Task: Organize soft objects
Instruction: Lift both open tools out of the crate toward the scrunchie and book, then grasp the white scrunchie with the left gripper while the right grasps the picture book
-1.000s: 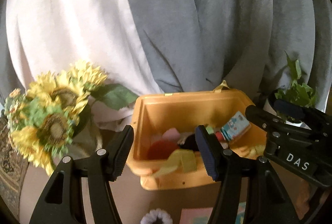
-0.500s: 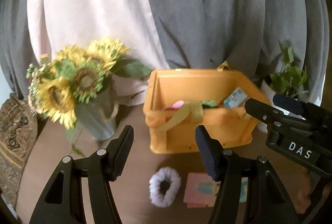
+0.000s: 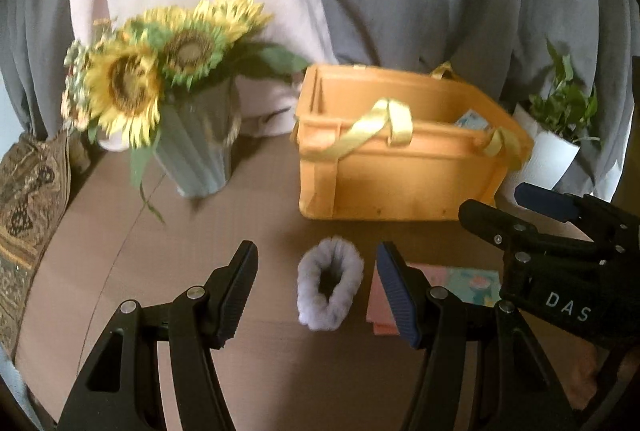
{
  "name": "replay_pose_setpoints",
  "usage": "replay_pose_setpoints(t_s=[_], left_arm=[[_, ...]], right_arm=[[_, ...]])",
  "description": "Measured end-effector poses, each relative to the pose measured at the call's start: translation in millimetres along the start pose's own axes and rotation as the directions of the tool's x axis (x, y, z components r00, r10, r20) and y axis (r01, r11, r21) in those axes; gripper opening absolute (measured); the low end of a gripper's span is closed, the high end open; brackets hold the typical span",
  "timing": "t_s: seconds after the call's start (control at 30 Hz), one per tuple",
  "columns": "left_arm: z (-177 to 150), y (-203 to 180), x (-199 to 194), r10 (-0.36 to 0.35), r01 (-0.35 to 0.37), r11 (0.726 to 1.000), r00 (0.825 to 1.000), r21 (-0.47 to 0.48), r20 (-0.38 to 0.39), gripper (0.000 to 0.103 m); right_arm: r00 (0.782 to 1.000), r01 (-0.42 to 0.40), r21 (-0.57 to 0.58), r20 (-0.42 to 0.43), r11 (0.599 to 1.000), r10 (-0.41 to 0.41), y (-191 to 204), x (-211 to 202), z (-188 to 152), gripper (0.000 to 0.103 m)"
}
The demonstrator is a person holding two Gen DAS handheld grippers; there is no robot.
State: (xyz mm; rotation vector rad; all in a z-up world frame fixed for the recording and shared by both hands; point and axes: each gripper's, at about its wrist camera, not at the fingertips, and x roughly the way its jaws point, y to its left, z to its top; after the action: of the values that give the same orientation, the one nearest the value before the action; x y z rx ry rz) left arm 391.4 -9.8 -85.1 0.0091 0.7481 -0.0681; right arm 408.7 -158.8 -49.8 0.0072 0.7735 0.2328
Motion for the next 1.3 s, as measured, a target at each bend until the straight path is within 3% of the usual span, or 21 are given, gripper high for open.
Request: replay_pose_setpoints(t_s=[0.23, 0.6, 1.07, 1.3], left_arm=[[-26, 0, 14, -0.013, 0.013, 1.0, 0.998, -0.002, -0.063, 0.061], [-49, -3, 50, -0.016, 0.02, 1.0, 0.989, 0.023, -0.148, 0.061], [-47, -10, 81, -0.052, 0.063, 0.996, 0.986, 0.065, -0.161, 0.061], [-47, -11, 93, -0.043, 0.056, 0.995, 0.986, 0.077, -0.163, 0.059]], right_arm=[[0.993, -0.02, -0.004, -0.115, 1.0, 0.02, 1, 25, -23, 0.07], [0.956, -0.03, -0.016, -0.291, 0.999, 0.024, -2, 68, -58, 0.07], [0.923, -0.032, -0.028, -0.383, 0.999, 0.018, -8, 104, -78, 0.07], [0.924, -0.008, -0.07, -0.383, 0.998, -0.019, -6, 113, -81, 0.07]])
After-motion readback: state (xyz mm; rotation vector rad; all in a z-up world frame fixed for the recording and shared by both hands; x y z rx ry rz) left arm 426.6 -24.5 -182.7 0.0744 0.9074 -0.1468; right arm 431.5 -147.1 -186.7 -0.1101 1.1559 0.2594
